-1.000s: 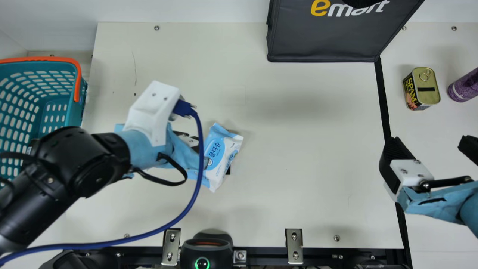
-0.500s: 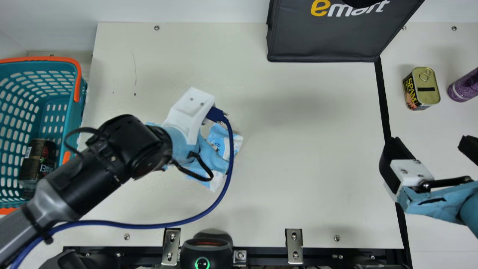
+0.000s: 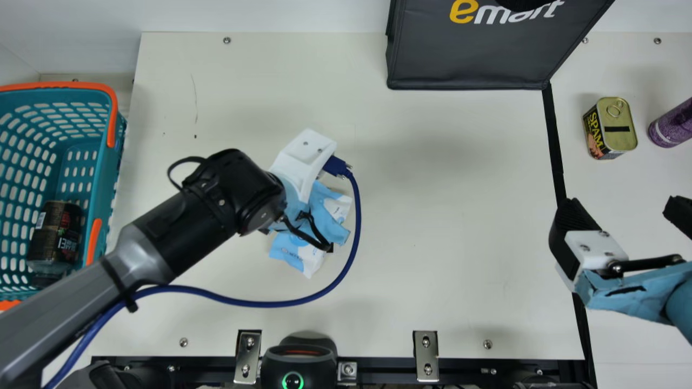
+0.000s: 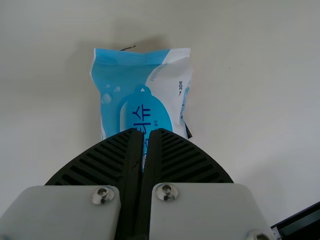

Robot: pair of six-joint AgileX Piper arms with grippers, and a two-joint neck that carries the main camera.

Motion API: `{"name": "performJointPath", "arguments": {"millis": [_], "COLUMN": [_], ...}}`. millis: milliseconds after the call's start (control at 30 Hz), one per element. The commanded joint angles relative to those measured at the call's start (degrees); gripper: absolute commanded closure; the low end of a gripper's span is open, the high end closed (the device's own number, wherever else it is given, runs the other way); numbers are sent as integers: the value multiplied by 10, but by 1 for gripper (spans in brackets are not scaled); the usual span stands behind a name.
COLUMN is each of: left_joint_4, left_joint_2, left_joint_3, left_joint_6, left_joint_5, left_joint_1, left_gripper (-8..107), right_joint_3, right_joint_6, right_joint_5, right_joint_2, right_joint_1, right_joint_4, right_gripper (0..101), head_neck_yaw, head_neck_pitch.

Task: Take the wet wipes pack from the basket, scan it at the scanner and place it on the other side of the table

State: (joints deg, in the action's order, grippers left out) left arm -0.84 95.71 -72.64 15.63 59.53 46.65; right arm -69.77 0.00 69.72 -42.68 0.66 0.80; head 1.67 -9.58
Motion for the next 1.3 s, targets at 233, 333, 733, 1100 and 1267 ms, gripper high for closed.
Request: {"name": "performJointPath", "arguments": {"millis": [233, 333, 733, 1100, 1267], "left_joint_4": [3, 3, 10, 18, 20], "left_joint_2": [31, 38, 30, -9, -14], "left_joint_3": [9, 18, 33, 11, 11], "left_joint_6": [-4, -6, -6, -5, -3], "left_joint_5": [-18, -27, -46, -16, -8], "left_joint_1": [6, 6, 12, 20, 23], "left_gripper": [107, 107, 107, 104, 87], "right_joint_3": [0, 0, 0, 0, 0], "right_joint_6": [0, 0, 0, 0, 0], "right_joint_5": [0, 0, 0, 0, 0], "right_joint_2": [0, 0, 0, 0, 0], "right_joint_1": [0, 0, 0, 0, 0], "right_joint_4": [0, 0, 0, 0, 0], "right_gripper": [6, 6, 6, 6, 6], "head_neck_yaw": [-1, -1, -1, -1, -1], "head_neck_pitch": [17, 17, 17, 17, 17]}}
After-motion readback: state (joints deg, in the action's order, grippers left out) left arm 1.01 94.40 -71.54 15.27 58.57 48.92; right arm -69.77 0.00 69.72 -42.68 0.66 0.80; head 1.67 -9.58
